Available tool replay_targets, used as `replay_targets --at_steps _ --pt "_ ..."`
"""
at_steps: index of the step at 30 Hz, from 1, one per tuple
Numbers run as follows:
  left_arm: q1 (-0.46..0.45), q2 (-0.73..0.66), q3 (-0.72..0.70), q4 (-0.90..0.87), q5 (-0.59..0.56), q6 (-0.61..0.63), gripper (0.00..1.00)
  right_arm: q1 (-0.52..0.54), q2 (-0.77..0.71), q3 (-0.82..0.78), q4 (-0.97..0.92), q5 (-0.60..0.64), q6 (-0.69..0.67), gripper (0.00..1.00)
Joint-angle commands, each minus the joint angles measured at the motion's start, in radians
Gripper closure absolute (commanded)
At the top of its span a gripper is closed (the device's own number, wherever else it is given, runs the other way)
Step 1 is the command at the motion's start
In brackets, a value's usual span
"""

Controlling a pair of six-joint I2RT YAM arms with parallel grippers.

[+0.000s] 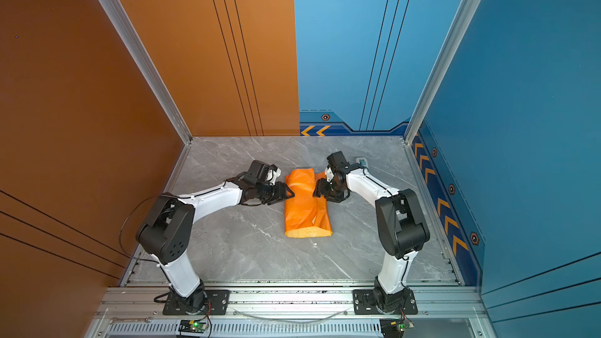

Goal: Wrap a gift box in wrapping paper
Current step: Fold the wrapping paper for the gift box.

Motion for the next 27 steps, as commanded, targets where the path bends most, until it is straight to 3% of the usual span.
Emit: replay_targets --at_steps 1,18,27 --pt "-0.018 0.027 0.035 0.013 -0.001 -0.008 0.43 0.011 -0.005 -0.017 -0.033 0.041 0.002 0.36" --pt "-0.074 0.076 0.173 -0.186 -0.094 0.085 0.45 0.01 -0.045 0.003 0.003 -0.051 0.01 0.24" --pt "-0.103 0.097 0.219 -0.216 -0.11 0.111 0.45 0.011 -0.018 0.012 -0.033 0.01 0.011 0.29"
